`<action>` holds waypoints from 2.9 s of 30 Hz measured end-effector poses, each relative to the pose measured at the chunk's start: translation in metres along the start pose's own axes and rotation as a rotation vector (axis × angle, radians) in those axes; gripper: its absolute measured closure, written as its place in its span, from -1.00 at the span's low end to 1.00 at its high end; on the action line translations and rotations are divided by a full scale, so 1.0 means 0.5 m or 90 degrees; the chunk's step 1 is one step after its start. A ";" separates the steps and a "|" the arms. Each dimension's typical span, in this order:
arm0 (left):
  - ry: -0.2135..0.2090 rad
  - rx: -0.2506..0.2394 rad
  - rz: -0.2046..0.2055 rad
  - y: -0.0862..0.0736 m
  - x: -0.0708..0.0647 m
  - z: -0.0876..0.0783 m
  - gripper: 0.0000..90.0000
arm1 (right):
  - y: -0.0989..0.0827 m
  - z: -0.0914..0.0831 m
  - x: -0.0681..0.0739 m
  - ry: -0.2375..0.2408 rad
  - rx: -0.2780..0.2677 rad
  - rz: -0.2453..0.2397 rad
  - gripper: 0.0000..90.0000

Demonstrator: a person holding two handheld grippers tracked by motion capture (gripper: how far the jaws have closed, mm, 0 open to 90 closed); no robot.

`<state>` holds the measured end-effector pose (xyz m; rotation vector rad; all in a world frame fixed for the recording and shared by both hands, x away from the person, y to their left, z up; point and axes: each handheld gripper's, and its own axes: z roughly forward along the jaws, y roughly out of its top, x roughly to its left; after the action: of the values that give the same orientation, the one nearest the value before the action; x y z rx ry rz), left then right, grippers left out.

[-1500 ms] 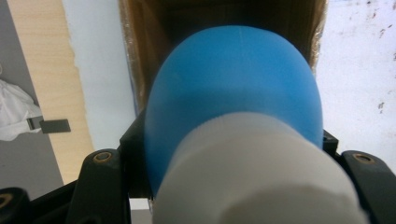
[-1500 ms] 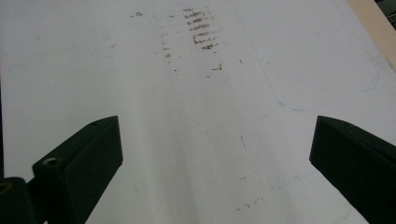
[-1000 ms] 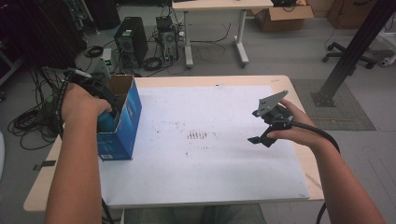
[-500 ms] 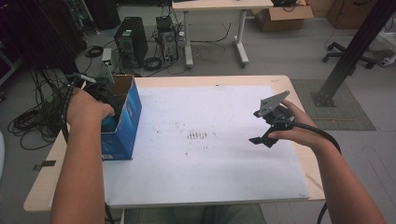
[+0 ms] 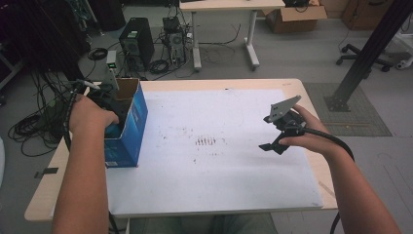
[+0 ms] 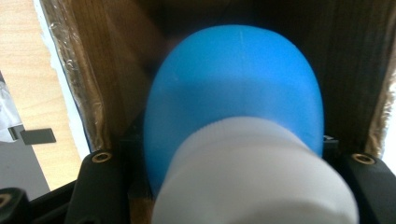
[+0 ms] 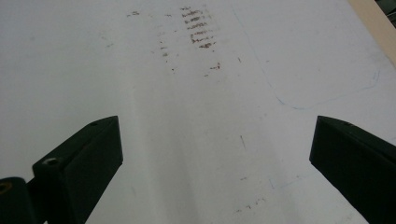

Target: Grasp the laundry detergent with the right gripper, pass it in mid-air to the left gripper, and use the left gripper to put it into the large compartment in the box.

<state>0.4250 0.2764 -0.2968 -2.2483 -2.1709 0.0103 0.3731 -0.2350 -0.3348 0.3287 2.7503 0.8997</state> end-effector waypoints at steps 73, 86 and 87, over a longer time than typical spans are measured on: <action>0.000 -0.033 -0.006 -0.033 -0.008 -0.069 -0.47 | -0.002 -0.012 0.011 0.003 -0.012 -0.007 -0.94; 0.020 -0.054 0.027 -0.048 -0.038 -0.126 -0.84 | 0.007 -0.023 0.015 0.000 -0.013 -0.015 -0.94; 0.022 -0.056 0.029 -0.050 -0.040 -0.130 -0.87 | 0.008 -0.023 0.015 -0.001 -0.013 -0.015 -0.94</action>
<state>0.4005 0.2570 -0.2314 -2.3255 -2.1439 -0.1255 0.3632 -0.2363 -0.3244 0.2922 2.7360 0.9219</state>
